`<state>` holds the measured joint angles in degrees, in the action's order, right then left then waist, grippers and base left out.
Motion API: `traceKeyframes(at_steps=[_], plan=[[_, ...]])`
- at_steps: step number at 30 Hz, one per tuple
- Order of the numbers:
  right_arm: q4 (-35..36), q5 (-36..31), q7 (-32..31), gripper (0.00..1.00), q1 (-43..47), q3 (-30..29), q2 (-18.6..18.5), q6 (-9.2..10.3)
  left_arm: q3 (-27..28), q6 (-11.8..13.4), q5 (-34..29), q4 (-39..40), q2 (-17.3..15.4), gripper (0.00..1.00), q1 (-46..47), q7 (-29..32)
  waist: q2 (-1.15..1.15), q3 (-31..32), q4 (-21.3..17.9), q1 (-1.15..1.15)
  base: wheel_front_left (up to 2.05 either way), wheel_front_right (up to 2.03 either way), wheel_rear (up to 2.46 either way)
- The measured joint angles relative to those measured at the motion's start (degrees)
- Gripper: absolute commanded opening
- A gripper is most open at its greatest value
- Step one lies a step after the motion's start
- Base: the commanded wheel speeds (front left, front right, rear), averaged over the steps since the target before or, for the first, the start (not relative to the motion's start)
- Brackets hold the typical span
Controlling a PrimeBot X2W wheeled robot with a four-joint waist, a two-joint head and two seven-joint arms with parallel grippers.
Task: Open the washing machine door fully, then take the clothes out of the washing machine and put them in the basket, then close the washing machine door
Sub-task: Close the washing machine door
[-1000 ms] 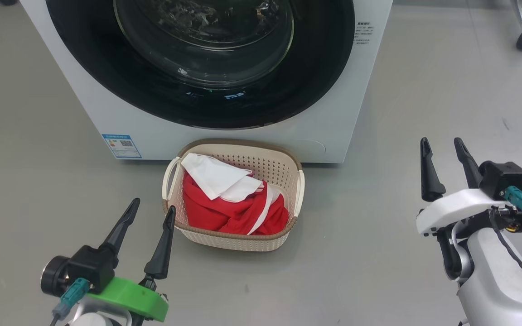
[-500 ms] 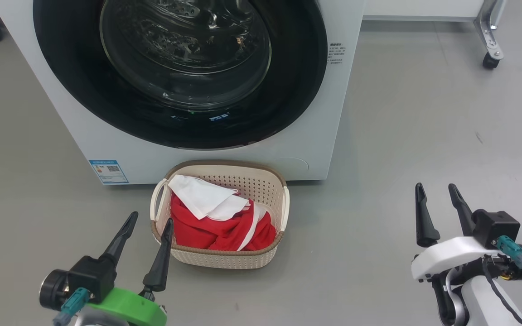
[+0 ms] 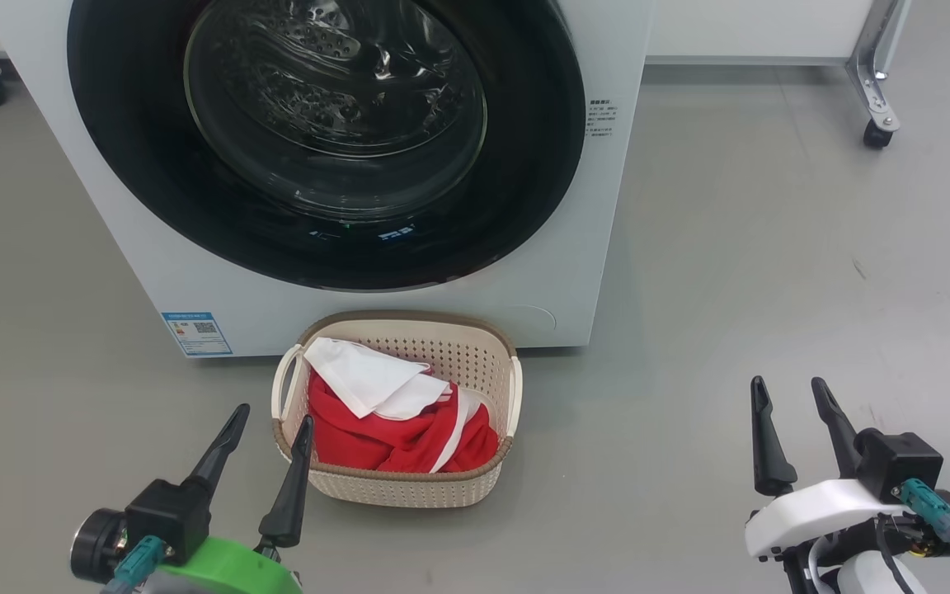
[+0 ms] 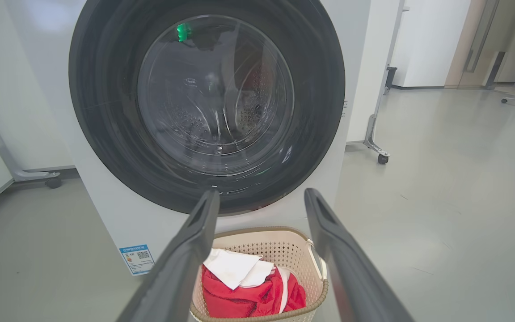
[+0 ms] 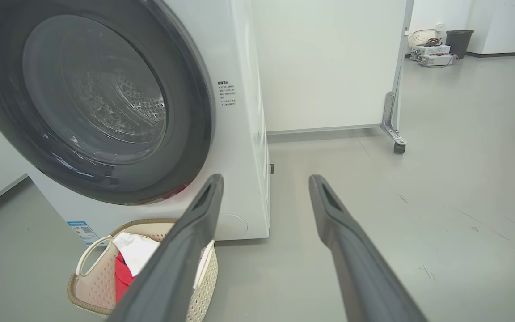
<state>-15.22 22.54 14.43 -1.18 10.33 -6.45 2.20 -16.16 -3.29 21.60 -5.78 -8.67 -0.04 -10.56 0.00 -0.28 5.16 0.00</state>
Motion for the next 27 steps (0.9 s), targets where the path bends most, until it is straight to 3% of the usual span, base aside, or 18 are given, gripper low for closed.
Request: traceKeyframes(at_steps=[27], plan=[[7.30, -0.58, -1.03, 1.00, 5.01, 0.40, -0.36, 1.47, 0.23, 1.29, 0.04, 2.32, -0.30, 1.00, -1.20, 1.52, 0.00, 1.00, 0.28, 0.00, 0.00, 0.00, 0.00]])
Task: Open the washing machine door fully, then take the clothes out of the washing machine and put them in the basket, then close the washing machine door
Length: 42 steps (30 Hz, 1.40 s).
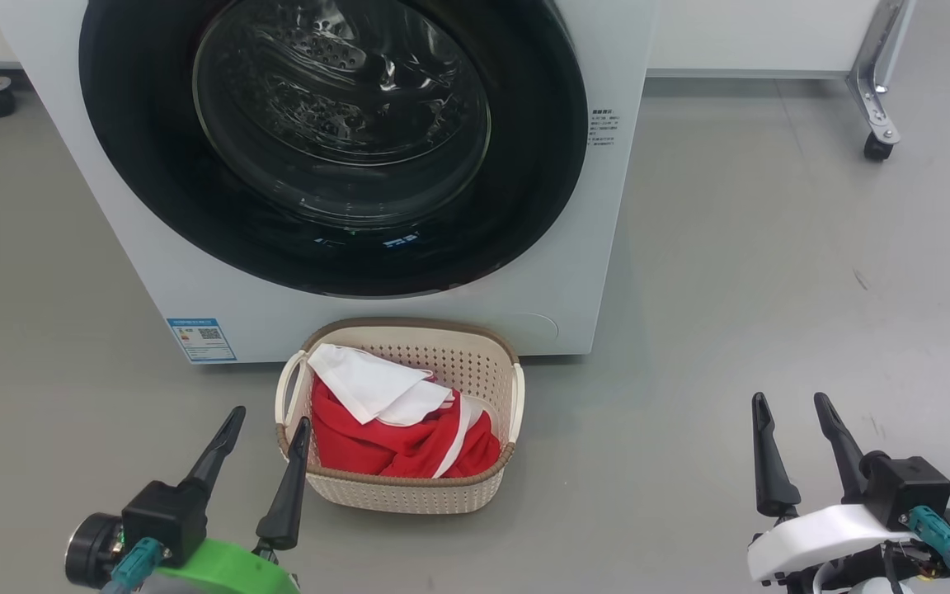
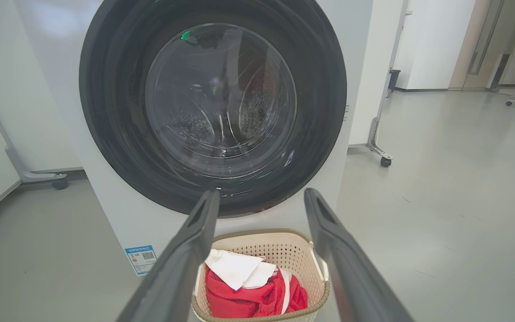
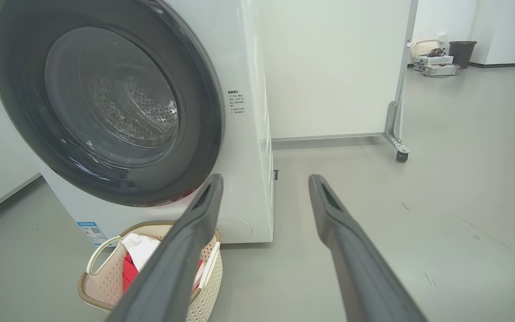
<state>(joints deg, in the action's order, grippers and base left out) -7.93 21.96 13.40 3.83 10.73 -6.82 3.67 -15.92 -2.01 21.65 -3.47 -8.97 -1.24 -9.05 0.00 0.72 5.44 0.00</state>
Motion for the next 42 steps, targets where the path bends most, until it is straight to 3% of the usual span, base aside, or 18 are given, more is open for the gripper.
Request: traceKeyframes(at_steps=[31, 32, 42], plan=[[4.25, -0.41, -1.78, 1.00, 2.55, 0.01, -0.08, 1.02, -0.08, 0.29, 0.01, 1.24, -0.75, 1.00, -0.60, 0.99, 0.00, -0.04, 1.37, 0.00, 0.00, 0.00, 0.00], [4.34, -0.42, -1.82, 0.00, 2.56, 0.01, -0.08, 1.02, -0.09, 0.29, 0.01, 1.26, -0.75, 0.00, -0.63, 1.00, 0.00, -0.05, 1.38, 0.00, 0.00, 0.00, 0.00], [-2.52, -0.41, -1.83, 0.00, 5.47, 1.03, 2.15, 1.00, -2.18, 0.26, 0.01, -5.91, 1.44, 0.00, -4.04, 0.99, 0.00, -0.05, 1.39, 0.00, 0.00, 0.00, 0.00]])
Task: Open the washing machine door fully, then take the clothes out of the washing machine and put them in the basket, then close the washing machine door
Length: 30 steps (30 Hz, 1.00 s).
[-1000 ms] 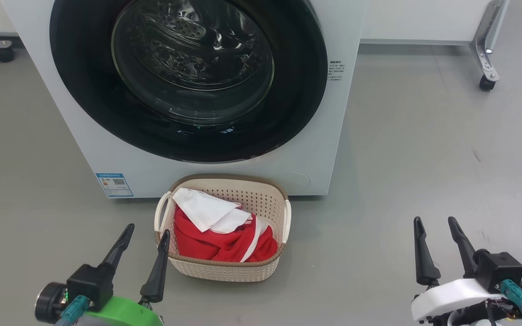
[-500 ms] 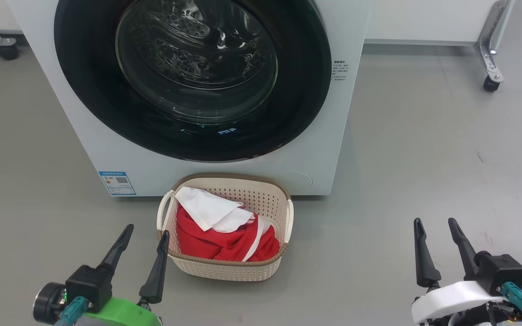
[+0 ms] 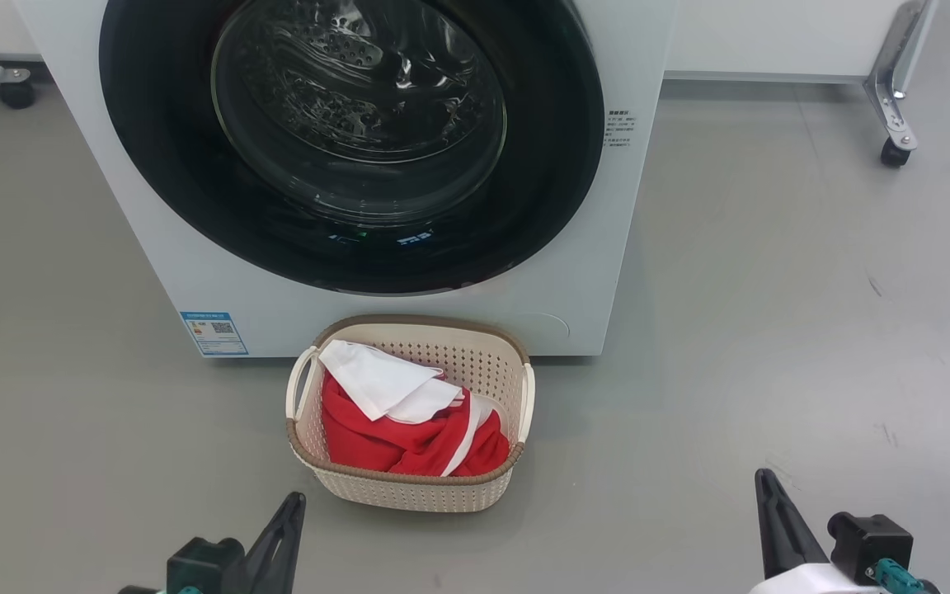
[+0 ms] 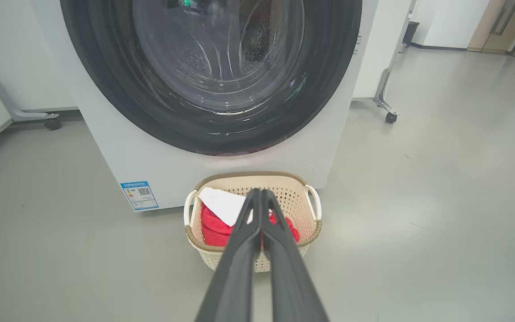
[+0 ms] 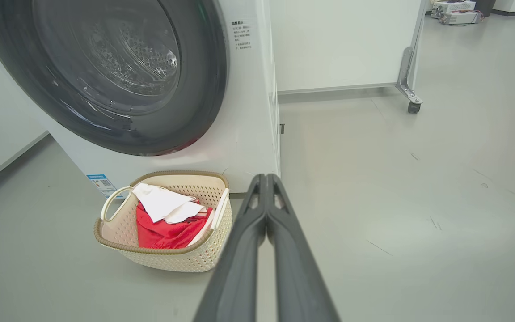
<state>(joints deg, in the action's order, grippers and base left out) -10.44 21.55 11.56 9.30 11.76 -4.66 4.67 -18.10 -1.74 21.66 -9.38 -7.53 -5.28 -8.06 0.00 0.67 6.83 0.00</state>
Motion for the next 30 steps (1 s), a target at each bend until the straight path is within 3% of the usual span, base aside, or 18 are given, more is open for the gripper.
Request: traceKeyframes(at_steps=[7, 30], plan=[[-1.23, 2.63, -0.15, 0.00, 0.80, -0.01, 0.59, -0.27, -0.10, -0.07, 2.56, -1.25, 0.66, 0.00, -0.88, 0.23, 0.00, -0.06, -0.19, 0.00, 0.00, 0.00, 0.00], [-1.03, 19.29, -3.56, 0.00, -0.78, -3.69, 0.84, -2.49, 4.45, -0.90, 19.40, -1.24, 1.20, 0.00, -0.57, 2.79, 0.00, -0.29, -1.88, 0.00, 0.00, 0.00, 0.00]])
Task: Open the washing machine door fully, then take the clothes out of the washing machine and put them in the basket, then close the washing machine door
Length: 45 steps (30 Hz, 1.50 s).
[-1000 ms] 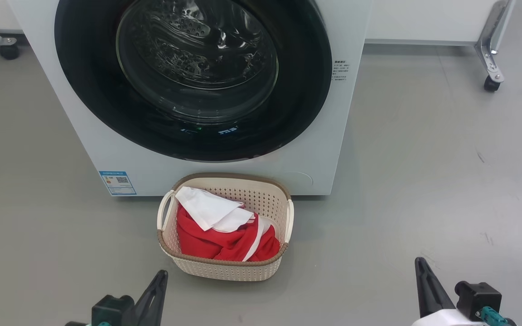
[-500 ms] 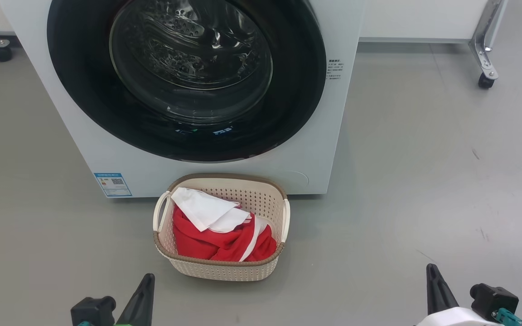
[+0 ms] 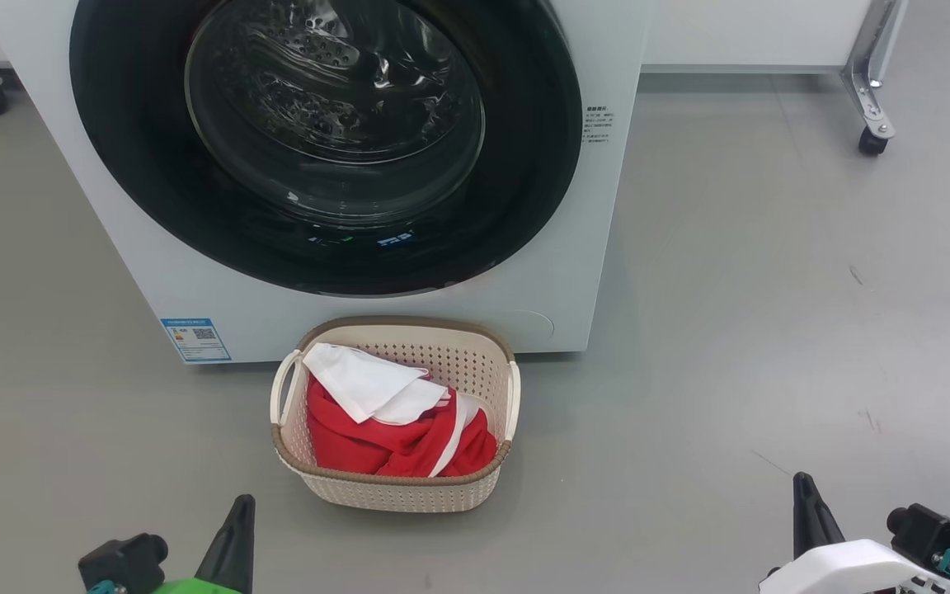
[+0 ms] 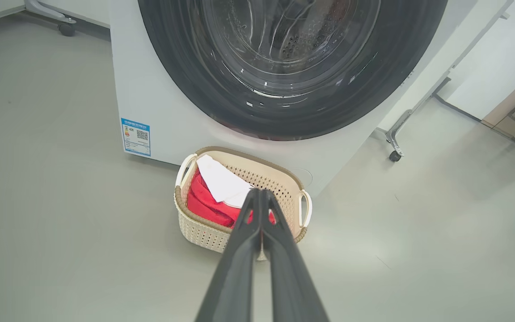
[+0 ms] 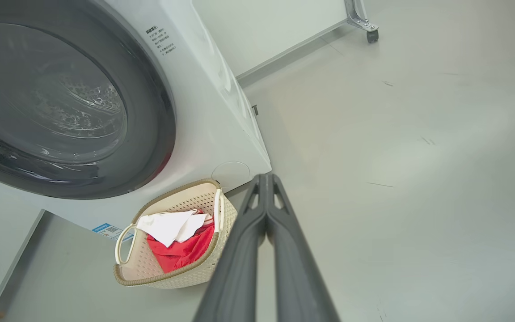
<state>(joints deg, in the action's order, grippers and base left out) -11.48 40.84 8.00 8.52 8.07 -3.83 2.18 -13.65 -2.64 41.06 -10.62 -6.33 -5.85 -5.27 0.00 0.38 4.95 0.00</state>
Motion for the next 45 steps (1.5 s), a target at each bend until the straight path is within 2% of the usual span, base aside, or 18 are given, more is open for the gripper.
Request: traceKeyframes(at_steps=[45], plan=[[-1.93, 31.62, -6.73, 0.00, -6.34, -7.01, -0.24, -5.12, 8.54, -2.29, 30.90, -2.44, 1.10, 0.00, 4.80, 5.23, 0.00, -0.34, -2.92, 0.00, 0.00, 0.00, 0.00]])
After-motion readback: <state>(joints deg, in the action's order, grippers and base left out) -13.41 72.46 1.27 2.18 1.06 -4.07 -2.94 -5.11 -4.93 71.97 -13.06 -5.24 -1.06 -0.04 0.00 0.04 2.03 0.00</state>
